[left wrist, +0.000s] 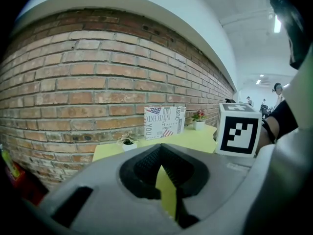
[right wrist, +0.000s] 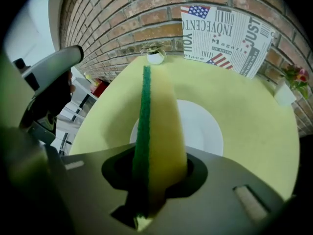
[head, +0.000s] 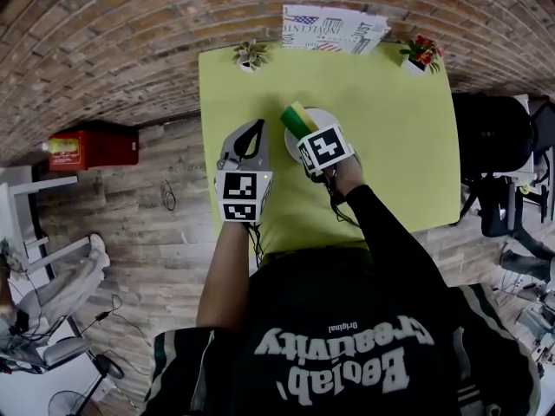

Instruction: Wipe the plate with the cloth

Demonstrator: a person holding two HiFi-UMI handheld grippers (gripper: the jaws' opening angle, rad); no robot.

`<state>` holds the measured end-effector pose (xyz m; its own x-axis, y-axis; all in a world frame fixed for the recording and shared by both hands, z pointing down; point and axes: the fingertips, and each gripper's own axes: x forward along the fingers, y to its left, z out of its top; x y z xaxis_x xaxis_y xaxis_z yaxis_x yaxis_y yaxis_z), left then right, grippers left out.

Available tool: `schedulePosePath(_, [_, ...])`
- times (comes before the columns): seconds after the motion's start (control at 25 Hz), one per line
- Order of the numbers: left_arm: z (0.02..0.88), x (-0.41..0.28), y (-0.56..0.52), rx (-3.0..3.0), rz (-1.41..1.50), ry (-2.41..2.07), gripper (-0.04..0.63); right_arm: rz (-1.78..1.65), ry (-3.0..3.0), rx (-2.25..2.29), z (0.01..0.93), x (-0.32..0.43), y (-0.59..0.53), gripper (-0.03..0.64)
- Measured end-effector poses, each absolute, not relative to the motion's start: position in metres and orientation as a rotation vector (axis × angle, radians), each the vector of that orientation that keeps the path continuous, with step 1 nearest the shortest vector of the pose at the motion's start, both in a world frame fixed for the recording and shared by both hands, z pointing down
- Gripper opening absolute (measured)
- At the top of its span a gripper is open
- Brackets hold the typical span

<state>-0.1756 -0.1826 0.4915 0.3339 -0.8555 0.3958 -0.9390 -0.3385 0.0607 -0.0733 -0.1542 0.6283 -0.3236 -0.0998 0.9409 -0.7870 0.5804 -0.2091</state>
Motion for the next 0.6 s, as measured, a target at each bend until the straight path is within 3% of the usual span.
schedulePosePath(0.6, [0.497,-0.165,-0.189,2.334,0.441,-1.591,0.005,0.829,-1.724,0.789,0.629,-0.047,-0.164,0.130])
